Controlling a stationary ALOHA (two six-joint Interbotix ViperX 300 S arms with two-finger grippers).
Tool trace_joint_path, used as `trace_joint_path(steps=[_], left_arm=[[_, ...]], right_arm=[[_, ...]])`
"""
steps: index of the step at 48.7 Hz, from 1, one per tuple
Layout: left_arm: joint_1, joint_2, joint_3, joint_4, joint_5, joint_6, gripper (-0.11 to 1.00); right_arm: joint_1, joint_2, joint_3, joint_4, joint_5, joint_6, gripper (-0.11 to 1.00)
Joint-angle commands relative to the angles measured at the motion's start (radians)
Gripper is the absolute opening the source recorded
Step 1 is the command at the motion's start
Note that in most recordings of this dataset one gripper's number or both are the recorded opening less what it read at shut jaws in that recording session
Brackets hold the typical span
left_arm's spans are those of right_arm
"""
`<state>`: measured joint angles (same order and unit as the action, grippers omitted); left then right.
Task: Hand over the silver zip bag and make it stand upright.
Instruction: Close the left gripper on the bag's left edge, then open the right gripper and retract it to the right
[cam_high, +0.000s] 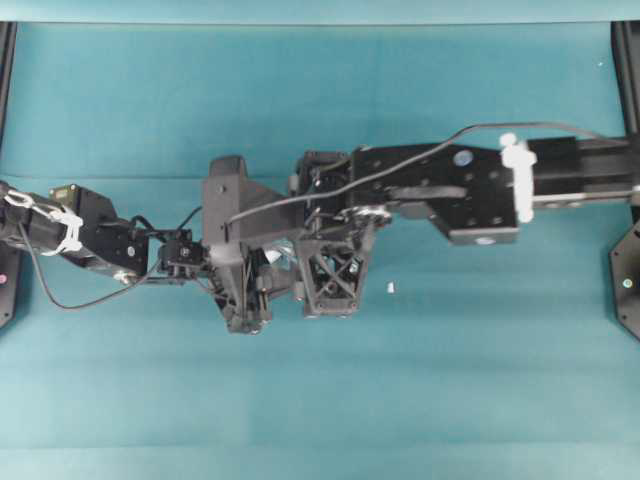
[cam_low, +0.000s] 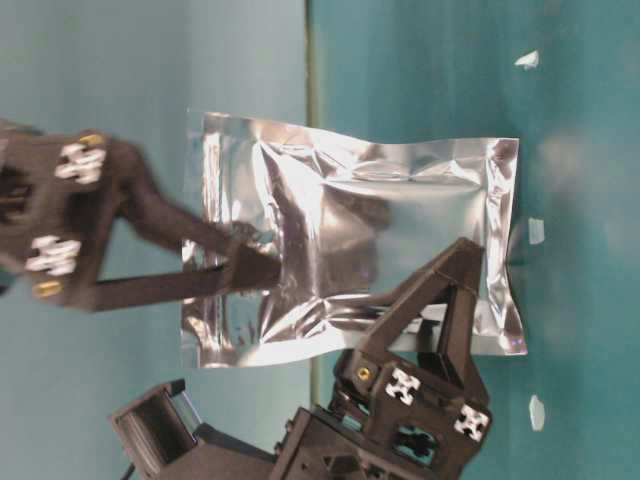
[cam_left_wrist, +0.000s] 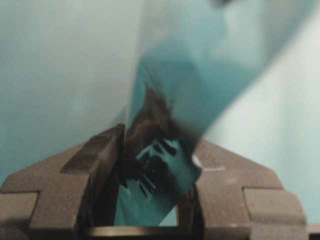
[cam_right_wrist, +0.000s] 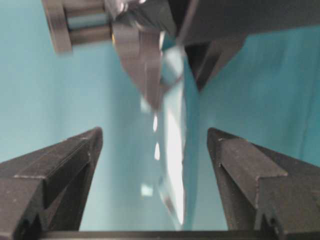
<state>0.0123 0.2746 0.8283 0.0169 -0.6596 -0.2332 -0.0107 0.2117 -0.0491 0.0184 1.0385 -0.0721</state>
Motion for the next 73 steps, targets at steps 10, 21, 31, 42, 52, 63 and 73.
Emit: trace_joint_path(steps=[10, 21, 31, 42, 52, 63, 73], left_arm=[[-0.018, -0.002, 0.000, 0.002, 0.017, 0.032, 0.26], [-0.020, -0.002, 0.000, 0.003, 0.017, 0.032, 0.26], [-0.021, -0.002, 0.003, 0.003, 0.017, 0.032, 0.26], [-0.021, -0.002, 0.002, 0.003, 0.017, 0.034, 0.26], [-0.025, -0.002, 0.003, 0.002, 0.017, 0.034, 0.26], [-0.031, 0.000, -0.002, 0.003, 0.017, 0.034, 0.26], [-0.032, -0.003, -0.005, 0.003, 0.017, 0.037, 0.26]], right_arm=[[-0.009, -0.083, -0.008, 0.000, -0.014, 0.011, 0.91], [-0.011, -0.141, -0.006, -0.002, -0.023, 0.014, 0.91], [-0.009, -0.215, 0.026, 0.000, -0.066, 0.069, 0.91], [-0.008, -0.331, 0.155, 0.000, -0.163, 0.100, 0.91], [-0.002, -0.437, 0.290, -0.002, -0.331, 0.110, 0.91], [0.002, -0.578, 0.479, -0.002, -0.546, 0.106, 0.91], [0.002, -0.684, 0.621, 0.000, -0.635, 0.114, 0.91]])
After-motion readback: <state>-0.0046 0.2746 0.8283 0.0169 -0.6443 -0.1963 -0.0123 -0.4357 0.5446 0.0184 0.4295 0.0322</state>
